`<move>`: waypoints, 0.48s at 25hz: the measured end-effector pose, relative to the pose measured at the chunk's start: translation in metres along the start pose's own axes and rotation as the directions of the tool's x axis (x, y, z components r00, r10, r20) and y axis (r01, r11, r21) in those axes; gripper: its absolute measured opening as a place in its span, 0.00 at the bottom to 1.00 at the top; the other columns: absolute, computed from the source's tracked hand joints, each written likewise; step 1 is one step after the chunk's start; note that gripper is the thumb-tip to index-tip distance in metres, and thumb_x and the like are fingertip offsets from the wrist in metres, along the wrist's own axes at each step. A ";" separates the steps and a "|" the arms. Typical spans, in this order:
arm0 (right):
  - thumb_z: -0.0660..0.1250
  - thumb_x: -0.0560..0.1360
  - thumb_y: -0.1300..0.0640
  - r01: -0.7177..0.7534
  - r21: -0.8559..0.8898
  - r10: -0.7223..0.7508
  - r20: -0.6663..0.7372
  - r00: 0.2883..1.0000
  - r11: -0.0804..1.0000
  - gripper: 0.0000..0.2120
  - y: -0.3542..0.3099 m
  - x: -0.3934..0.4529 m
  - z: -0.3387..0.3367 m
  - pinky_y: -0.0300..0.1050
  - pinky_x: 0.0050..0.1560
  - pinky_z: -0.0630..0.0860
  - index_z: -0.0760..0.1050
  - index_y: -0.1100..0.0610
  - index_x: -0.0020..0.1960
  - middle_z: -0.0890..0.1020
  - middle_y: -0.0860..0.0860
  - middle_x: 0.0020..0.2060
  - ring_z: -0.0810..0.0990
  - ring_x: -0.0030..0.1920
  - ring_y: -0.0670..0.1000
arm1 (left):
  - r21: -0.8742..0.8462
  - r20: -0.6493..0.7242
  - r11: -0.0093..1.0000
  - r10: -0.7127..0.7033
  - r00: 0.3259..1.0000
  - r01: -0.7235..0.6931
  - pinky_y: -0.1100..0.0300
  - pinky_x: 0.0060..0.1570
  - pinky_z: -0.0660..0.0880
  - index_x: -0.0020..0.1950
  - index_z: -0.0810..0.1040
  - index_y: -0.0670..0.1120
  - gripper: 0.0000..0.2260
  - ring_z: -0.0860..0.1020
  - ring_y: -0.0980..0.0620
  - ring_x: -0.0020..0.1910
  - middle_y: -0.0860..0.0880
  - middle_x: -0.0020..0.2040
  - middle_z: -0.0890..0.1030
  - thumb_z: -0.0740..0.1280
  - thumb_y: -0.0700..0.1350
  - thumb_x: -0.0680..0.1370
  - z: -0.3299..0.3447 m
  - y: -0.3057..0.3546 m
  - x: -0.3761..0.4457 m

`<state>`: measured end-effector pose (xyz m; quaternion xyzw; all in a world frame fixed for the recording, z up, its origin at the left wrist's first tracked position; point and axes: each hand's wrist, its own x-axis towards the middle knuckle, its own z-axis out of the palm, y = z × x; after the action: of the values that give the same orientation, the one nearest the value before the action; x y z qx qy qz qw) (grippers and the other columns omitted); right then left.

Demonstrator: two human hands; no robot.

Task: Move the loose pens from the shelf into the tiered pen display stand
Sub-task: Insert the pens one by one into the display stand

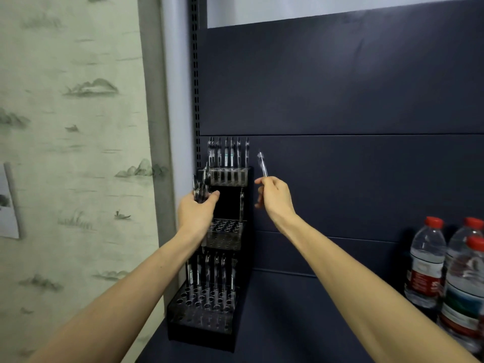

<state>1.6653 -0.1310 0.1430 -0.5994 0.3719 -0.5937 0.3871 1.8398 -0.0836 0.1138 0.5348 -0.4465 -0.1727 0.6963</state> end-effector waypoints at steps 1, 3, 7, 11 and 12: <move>0.55 0.84 0.59 -0.020 0.071 0.019 0.022 1.000 0.997 0.12 -0.001 0.001 0.003 0.49 0.42 0.80 0.77 0.55 0.55 0.78 0.50 0.36 0.76 0.36 0.50 | -0.006 0.000 1.000 0.002 1.000 -0.002 0.54 0.35 0.70 0.39 0.76 0.47 0.11 0.70 0.49 0.27 0.47 0.31 0.75 0.74 0.49 0.78 0.001 0.000 0.000; 0.55 0.85 0.60 0.014 0.114 -0.019 0.043 0.999 0.993 0.09 -0.001 0.001 0.010 0.49 0.46 0.80 0.73 0.55 0.60 0.82 0.50 0.39 0.79 0.39 0.49 | -0.009 -0.008 1.000 -0.005 1.000 0.005 0.55 0.35 0.70 0.40 0.77 0.48 0.10 0.70 0.49 0.27 0.49 0.31 0.76 0.74 0.48 0.78 0.002 -0.001 0.001; 0.63 0.83 0.55 0.073 0.074 -0.078 0.055 0.995 0.995 0.07 0.003 0.000 0.016 0.47 0.58 0.78 0.73 0.53 0.60 0.88 0.47 0.47 0.83 0.51 0.47 | 0.028 -0.038 0.999 -0.014 0.999 0.015 0.59 0.31 0.69 0.41 0.76 0.47 0.11 0.70 0.52 0.22 0.53 0.25 0.73 0.74 0.50 0.78 -0.003 -0.006 0.005; 0.75 0.76 0.49 0.109 -0.012 -0.109 -0.003 0.994 0.994 0.11 0.014 -0.004 0.015 0.43 0.60 0.79 0.85 0.52 0.54 0.87 0.44 0.47 0.83 0.52 0.43 | 0.025 -0.059 0.999 -0.019 0.998 0.020 0.55 0.35 0.71 0.36 0.75 0.51 0.13 0.71 0.51 0.25 0.57 0.23 0.73 0.75 0.51 0.76 -0.007 -0.016 0.011; 0.77 0.74 0.49 0.102 -0.008 -0.102 0.002 0.995 0.995 0.11 0.018 -0.007 0.015 0.42 0.60 0.79 0.86 0.52 0.54 0.87 0.44 0.47 0.84 0.51 0.42 | 0.028 -0.064 0.999 -0.022 0.998 0.024 0.54 0.36 0.72 0.36 0.75 0.51 0.13 0.72 0.50 0.27 0.58 0.23 0.74 0.75 0.51 0.76 -0.008 -0.018 0.011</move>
<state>1.6800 -0.1323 0.1241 -0.6197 0.3428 -0.6106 0.3544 1.8561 -0.0936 0.1020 0.5551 -0.4205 -0.1572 0.7003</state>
